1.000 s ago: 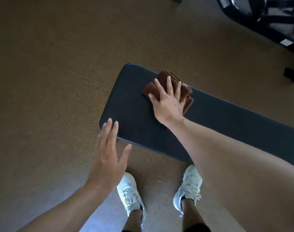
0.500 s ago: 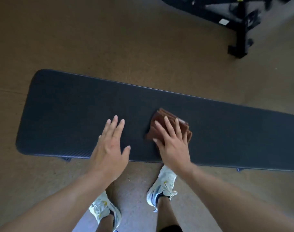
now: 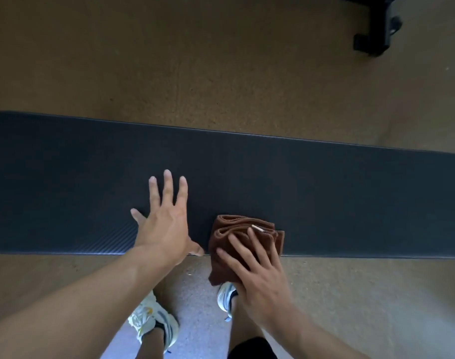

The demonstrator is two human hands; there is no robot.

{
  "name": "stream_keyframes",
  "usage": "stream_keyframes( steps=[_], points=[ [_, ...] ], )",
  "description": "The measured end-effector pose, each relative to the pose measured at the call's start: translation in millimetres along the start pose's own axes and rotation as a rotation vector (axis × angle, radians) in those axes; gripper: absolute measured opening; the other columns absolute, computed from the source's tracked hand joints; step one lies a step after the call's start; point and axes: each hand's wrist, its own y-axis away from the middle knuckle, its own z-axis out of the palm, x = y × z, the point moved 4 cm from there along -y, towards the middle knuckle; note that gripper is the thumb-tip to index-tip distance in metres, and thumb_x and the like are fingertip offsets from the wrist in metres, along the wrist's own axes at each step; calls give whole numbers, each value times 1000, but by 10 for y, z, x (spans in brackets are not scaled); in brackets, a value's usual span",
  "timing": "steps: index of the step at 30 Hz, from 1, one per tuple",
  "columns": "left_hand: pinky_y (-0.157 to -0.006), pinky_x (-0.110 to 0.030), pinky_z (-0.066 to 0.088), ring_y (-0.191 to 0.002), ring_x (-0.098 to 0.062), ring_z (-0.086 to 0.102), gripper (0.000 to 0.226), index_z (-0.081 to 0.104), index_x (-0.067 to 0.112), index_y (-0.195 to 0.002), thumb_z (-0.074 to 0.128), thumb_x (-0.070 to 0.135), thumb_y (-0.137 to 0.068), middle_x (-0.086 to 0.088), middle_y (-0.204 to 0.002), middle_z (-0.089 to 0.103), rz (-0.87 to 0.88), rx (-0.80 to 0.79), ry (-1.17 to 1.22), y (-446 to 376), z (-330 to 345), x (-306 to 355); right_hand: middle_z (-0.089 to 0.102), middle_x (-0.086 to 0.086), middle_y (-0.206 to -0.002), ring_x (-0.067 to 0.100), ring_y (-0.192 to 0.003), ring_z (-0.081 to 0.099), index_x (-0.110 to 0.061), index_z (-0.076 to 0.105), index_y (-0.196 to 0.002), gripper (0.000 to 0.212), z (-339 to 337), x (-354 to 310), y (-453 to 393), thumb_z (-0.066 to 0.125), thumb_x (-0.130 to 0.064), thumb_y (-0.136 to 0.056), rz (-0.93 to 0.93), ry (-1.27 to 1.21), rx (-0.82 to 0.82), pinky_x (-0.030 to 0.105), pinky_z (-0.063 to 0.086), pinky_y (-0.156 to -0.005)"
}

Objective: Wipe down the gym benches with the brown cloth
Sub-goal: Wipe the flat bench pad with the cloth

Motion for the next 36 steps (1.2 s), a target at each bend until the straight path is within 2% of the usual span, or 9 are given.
stream_keyframes(
  steps=[3, 5, 10, 14, 18, 22, 27, 32, 36],
  points=[
    [-111, -69, 32, -151, -38, -26, 160, -27, 17, -155, 82, 73, -52, -9, -161, -37, -37, 60, -107, -10, 70, 88, 31, -11, -170, 28, -162, 12, -43, 37, -158, 63, -161, 268, -352, 52, -44, -96, 12, 1, -36, 68, 24, -121],
    [-112, -67, 33, -151, -37, -25, 160, -26, 18, -155, 82, 74, -51, -9, -161, -36, -52, 66, -129, -17, 96, 119, 34, -9, -168, 31, -161, 16, -41, 42, -155, 57, -377, 516, -917, 49, -46, -98, 75, -27, 62, 71, 21, -121],
    [-112, -67, 33, -152, -35, -24, 160, -25, 20, -156, 82, 73, -50, -7, -163, -34, -79, 60, -168, -7, 93, 139, 22, -4, -173, 33, -162, 5, -43, 36, -159, 54, -770, 942, -2003, 47, -49, -106, 146, -87, 75, 67, 1, -126],
    [-111, -68, 33, -153, -33, -23, 161, -23, 21, -155, 84, 72, -47, -5, -164, -31, -87, 53, -154, 3, 74, 133, 33, -3, -169, 33, -161, 14, -38, 48, -153, 56, -493, 748, -1078, 56, -46, -98, 48, -84, 133, 62, 16, -126],
    [-111, -68, 34, -153, -33, -22, 159, -21, 21, -155, 81, 75, -47, -5, -165, -29, -80, 72, -177, -2, 68, 136, 32, -9, -169, 30, -162, 12, -44, 43, -155, 78, -169, 611, -8, 71, -43, -82, -211, 39, -70, 62, 21, -122],
    [-111, -65, 36, -153, -35, -21, 159, -31, 19, -150, 76, 81, -49, -7, -164, -32, -80, 61, -229, 0, 67, 128, 37, -9, -167, 31, -159, 22, -43, 45, -153, 58, -438, 989, -712, 50, -49, -96, -146, 43, -13, 70, 28, -118],
    [-113, -63, 35, -152, -34, -24, 159, -35, 20, -149, 73, 83, -50, -7, -162, -36, -69, 80, -224, -16, 46, 151, 25, -5, -172, 33, -162, 10, -43, 37, -158, 53, -895, 1394, -1771, 41, -52, -106, 123, -47, 67, 68, 6, -126],
    [-114, -64, 33, -152, -34, -25, 159, -31, 21, -153, 75, 81, -51, -6, -161, -37, -47, 78, -187, 10, 72, 134, 36, -2, -168, 33, -161, 18, -33, 50, -153, 51, -512, 955, -835, 48, -44, -103, 123, -56, 164, 61, 16, -127],
    [-114, -68, 27, -151, -33, -27, 158, -28, 22, -154, 83, 72, -53, -5, -161, -36, -38, 91, -103, 9, 76, 115, 34, -4, -169, 31, -161, 15, -39, 42, -157, 60, -175, 636, 64, 49, -43, -98, -126, 96, -68, 61, 17, -126]
  ],
)
